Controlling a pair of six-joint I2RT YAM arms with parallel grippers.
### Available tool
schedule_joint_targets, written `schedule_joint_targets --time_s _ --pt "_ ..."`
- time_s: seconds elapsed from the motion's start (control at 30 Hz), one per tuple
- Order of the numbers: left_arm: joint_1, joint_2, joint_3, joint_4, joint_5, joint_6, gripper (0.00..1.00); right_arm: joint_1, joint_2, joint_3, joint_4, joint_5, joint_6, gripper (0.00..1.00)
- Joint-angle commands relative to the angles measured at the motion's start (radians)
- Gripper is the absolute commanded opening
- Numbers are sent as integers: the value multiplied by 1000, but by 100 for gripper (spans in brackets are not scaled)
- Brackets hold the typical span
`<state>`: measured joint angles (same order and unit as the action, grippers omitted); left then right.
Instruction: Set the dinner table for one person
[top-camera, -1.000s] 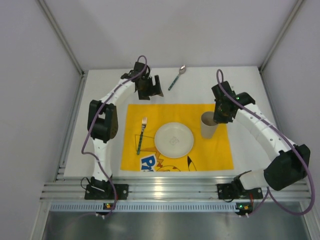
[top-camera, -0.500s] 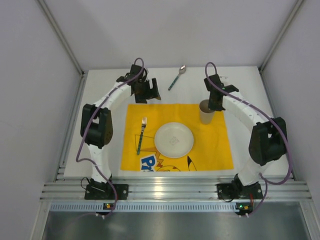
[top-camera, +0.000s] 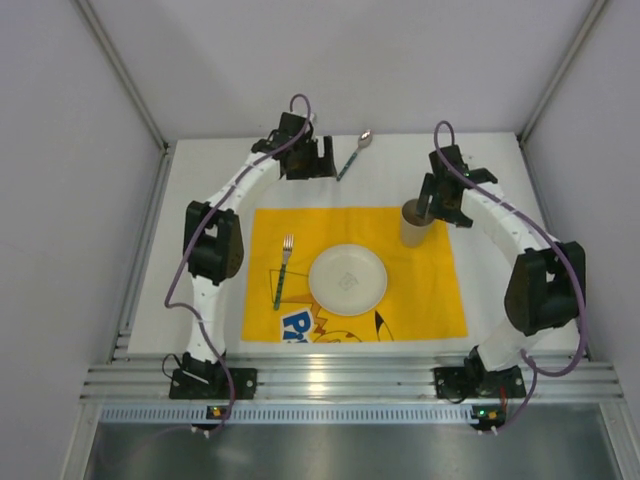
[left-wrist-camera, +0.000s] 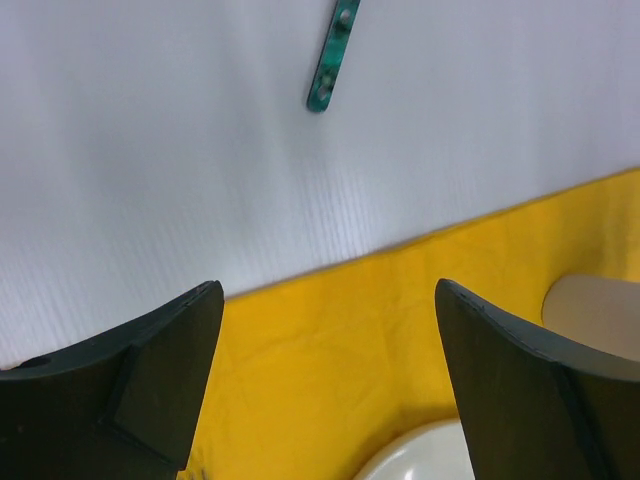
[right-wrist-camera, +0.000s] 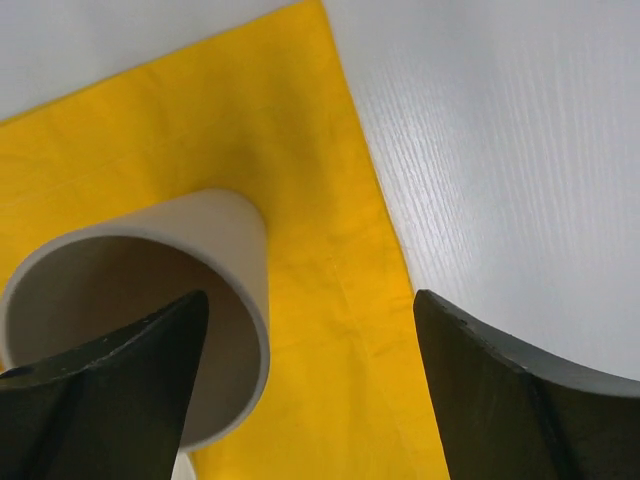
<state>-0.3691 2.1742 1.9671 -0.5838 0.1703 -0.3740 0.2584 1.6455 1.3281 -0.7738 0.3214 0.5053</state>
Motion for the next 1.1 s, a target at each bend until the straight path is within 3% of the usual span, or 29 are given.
schedule_joint_targets --time_s 0.0,0.17,0.3,0.43,0.83,0.9,0.97,1.07 --pt "-48 87 127 116 -48 76 92 -2 -99 111 -73 -25 -27 84" --pt "-105 272 318 165 -162 95 89 -4 -199 152 -177 -57 -28 85" --pt "-168 360 335 197 -372 147 88 -7 -282 131 -243 -50 -34 85" --pt "-183 444 394 187 -451 149 88 -22 -372 65 -289 -68 -28 85" --pt "-154 519 474 199 -460 141 88 -35 -336 74 -305 -113 -37 83" --pt "-146 530 484 220 -460 148 93 -36 -317 82 -298 -125 -40 83" --pt "-133 552 531 226 -407 161 97 -36 -306 83 -295 -136 -34 83" --pt "-119 590 578 226 -296 167 90 -38 -282 83 -286 -157 -27 83"
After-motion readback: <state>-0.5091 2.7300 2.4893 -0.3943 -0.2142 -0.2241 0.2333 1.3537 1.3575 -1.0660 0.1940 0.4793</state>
